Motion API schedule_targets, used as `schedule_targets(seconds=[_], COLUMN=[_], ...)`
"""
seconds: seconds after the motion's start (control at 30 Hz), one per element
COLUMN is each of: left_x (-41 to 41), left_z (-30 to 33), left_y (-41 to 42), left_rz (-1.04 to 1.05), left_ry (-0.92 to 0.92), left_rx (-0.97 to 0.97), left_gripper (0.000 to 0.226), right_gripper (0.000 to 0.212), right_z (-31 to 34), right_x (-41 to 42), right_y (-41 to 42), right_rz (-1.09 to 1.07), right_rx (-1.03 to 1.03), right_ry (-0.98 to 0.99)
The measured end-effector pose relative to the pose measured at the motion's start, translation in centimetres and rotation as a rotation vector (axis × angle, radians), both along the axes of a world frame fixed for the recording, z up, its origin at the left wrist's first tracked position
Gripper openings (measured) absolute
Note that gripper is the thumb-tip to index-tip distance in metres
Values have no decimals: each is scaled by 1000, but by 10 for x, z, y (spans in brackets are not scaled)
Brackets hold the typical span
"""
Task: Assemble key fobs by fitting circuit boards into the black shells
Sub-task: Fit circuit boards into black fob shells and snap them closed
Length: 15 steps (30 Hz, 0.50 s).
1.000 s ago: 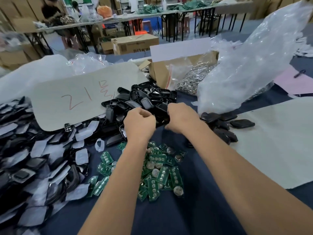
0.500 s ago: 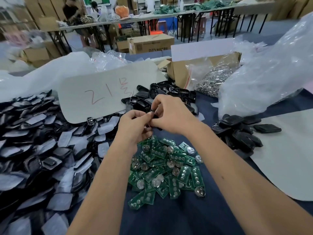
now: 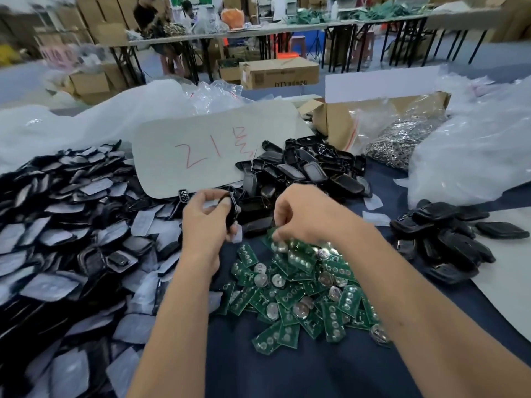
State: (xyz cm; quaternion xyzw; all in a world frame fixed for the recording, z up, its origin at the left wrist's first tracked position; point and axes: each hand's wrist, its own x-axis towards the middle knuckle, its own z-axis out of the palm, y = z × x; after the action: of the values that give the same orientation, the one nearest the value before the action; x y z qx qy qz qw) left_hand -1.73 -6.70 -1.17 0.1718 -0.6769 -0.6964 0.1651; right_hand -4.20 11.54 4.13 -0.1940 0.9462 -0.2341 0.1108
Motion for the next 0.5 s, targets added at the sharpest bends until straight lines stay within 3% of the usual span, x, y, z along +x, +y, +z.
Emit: schedule_targets(seconds=[0.1,0.27,0.4,0.5], left_x=[-3,-2,-2,-4], left_z=[3,5,7,5], left_y=[-5,-8,-10,-8], left_rz=[-57,-187,-223,-166], left_ry=[63,26,25,56], left_rx=[-9,5,96,42], left_gripper=[25,34,39,37], right_gripper=[21,29,27,20], right_z=[2,-10,-30,-42], right_x=[-7,-15,-23,-26], right_y=[8,8,0,-1], right_rz=[-4,-33,-60,-52], right_rx=[-185,-867,-989,-1023], right_ry=[-25,-386,-310,-289])
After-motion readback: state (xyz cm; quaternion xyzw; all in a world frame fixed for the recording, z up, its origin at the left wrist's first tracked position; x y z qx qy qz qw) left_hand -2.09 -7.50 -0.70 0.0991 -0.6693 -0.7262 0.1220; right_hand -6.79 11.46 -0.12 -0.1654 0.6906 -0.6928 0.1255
